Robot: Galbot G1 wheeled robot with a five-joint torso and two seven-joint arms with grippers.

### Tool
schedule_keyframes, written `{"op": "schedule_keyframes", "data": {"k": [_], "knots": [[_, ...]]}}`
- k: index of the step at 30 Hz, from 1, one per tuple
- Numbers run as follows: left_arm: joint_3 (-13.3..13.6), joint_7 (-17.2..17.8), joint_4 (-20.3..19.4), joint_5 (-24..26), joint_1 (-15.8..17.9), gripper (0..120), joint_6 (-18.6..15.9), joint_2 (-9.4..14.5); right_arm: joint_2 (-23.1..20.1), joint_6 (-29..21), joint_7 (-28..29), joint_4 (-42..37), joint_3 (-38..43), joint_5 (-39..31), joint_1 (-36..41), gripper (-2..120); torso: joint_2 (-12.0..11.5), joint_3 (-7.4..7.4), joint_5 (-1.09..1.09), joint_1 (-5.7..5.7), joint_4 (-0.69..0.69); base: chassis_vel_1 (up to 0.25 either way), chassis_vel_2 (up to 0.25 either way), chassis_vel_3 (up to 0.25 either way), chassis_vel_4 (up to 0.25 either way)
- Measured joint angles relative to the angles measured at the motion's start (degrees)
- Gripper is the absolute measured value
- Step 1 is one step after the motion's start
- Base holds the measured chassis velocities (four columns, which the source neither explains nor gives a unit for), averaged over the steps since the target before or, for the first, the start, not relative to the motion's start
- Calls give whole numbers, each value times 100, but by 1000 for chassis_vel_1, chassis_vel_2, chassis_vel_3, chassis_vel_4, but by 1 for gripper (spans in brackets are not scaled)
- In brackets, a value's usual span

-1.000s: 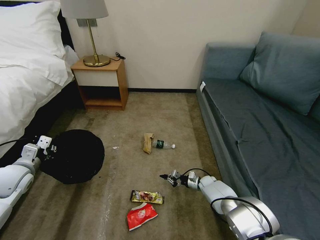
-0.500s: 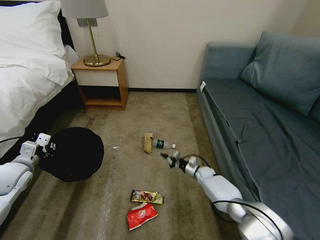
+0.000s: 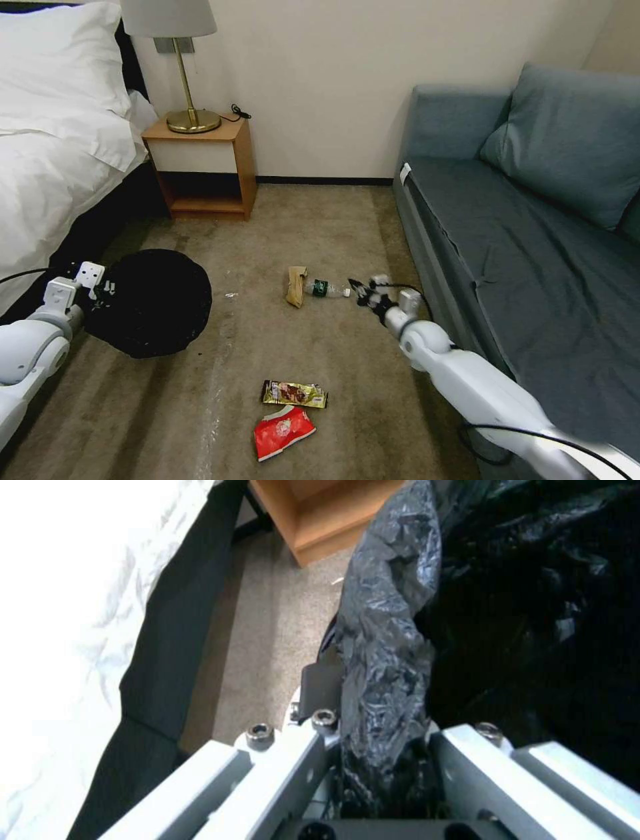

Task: Pick up the trash bin, then pick up the garbage on the floor and place it into the trash bin.

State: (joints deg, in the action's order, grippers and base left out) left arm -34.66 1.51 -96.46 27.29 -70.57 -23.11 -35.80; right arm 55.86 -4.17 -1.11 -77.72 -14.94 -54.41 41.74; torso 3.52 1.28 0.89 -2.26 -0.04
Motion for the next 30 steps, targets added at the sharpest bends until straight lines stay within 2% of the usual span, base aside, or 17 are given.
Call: {"op": "schedule_keyframes", "data": {"k": [1,3,4,6,8,9,10,11,15,16,19,21,22,24,25,27,30], "knots": [[0,0,0,0,0,1,0,0,0,0,0,0,0,0,0,4,0,0,0,0,0,0,0,0,0],[19,-10,3,-11,-2,1,0,-1,-225,-165,192,-343,-161,-61,100,14,0,0,-3,0,3,0,0,0,0],[19,-10,3,-11,-2,1,0,-1,-225,-165,192,-343,-161,-61,100,14,0,0,-3,0,3,0,0,0,0],[21,-10,25,17,36,1,-34,9,-397,-340,425,-644,-348,-216,143,24,0,1,-2,0,2,0,0,0,0],[21,-10,25,17,36,1,-34,9,-397,-340,425,-644,-348,-216,143,24,0,1,-2,0,2,0,0,0,0],[21,-29,86,105,141,1,-102,74,-518,-511,587,-920,-514,-327,139,35,0,0,-1,1,2,0,0,0,0],[4,-91,128,150,211,1,-140,132,-569,-574,646,-1035,-672,-346,90,42,0,1,0,0,2,0,0,0,0],[4,-91,128,150,211,1,-140,132,-569,-574,646,-1035,-672,-346,90,42,0,1,0,0,2,0,0,0,0],[-88,-197,217,247,340,1,-192,281,-613,-683,835,-1246,-1100,-403,-81,55,0,0,-4,0,2,0,0,0,0],[-130,-197,241,308,362,1,-212,310,-586,-708,903,-1256,-1284,-412,-143,62,0,1,-3,0,2,0,0,0,0],[-174,-191,247,363,368,1,-236,315,-552,-721,943,-1247,-1431,-414,-187,67,0,1,-1,0,2,0,0,0,0],[-275,-166,247,470,365,1,-286,315,-455,-743,998,-1114,-1751,-412,-279,79,0,1,-1,0,2,0,0,0,0],[-275,-166,247,470,365,1,-286,315,-455,-743,998,-1114,-1751,-412,-279,79,0,1,-1,0,2,0,0,0,0],[-322,-155,273,536,379,1,-318,321,-386,-752,998,-942,-2047,-348,-365,90,0,1,-1,0,2,0,0,0,0],[-322,-155,273,536,379,1,-318,321,-386,-752,998,-942,-2047,-348,-365,90,0,1,-1,0,2,0,0,0,0],[-356,-180,311,560,415,1,-320,341,-337,-752,948,-780,-2258,-226,-426,98,0,1,-1,0,2,0,0,0,0],[-375,-206,370,564,448,1,-320,353,-290,-745,830,-615,-2441,-31,-450,100,0,1,-3,0,1,0,0,0,0]]}}
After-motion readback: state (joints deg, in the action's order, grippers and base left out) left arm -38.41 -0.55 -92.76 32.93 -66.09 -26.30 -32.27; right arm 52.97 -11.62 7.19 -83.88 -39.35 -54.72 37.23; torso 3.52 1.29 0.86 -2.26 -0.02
